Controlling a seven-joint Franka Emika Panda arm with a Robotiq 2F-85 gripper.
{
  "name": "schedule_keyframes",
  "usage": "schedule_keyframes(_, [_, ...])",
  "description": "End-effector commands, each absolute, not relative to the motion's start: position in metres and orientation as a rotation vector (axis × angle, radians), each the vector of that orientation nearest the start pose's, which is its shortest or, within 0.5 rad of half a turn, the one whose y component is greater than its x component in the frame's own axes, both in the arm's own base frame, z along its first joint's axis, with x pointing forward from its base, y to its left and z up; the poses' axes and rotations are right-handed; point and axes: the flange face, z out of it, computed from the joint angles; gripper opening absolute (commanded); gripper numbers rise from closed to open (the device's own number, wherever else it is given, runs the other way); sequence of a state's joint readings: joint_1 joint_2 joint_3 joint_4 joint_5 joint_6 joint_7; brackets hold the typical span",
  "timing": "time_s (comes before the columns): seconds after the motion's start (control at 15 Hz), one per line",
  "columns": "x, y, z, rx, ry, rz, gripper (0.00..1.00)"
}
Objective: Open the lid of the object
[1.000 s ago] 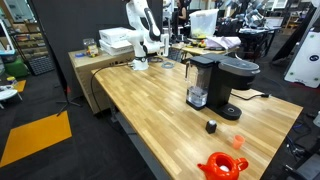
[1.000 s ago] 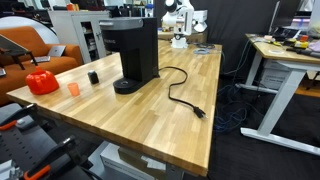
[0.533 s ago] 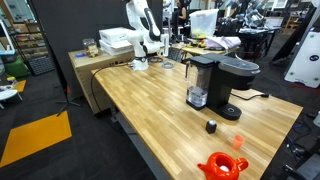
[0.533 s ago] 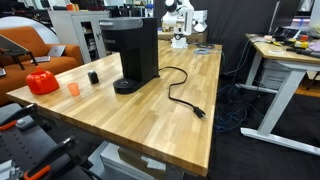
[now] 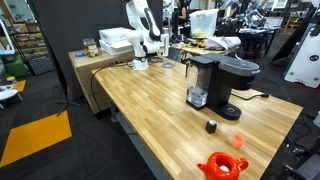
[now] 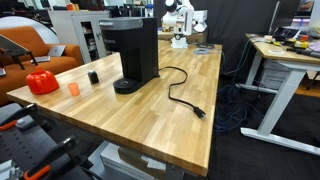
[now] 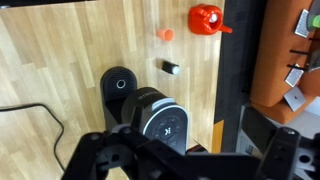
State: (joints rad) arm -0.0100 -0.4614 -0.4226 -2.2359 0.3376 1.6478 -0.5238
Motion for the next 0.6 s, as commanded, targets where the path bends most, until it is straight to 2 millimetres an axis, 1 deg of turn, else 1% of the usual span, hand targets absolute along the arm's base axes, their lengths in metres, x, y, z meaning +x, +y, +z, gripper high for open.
schedule_keyframes(0.0, [0.3800, -0.1647, 0.5315, -2.496, 0.043, -0.087, 1.00])
schedule_keyframes(0.07, [0.3779, -0.1612, 0.5305, -2.543, -0.031, -0.105, 1.00])
schedule_keyframes(0.47, [0.3791, -0.1599, 0.5297, -2.542, -0.026, -0.103, 1.00])
schedule_keyframes(0.53, [0.3784, -0.1603, 0.5284, -2.535, 0.003, -0.101, 1.00])
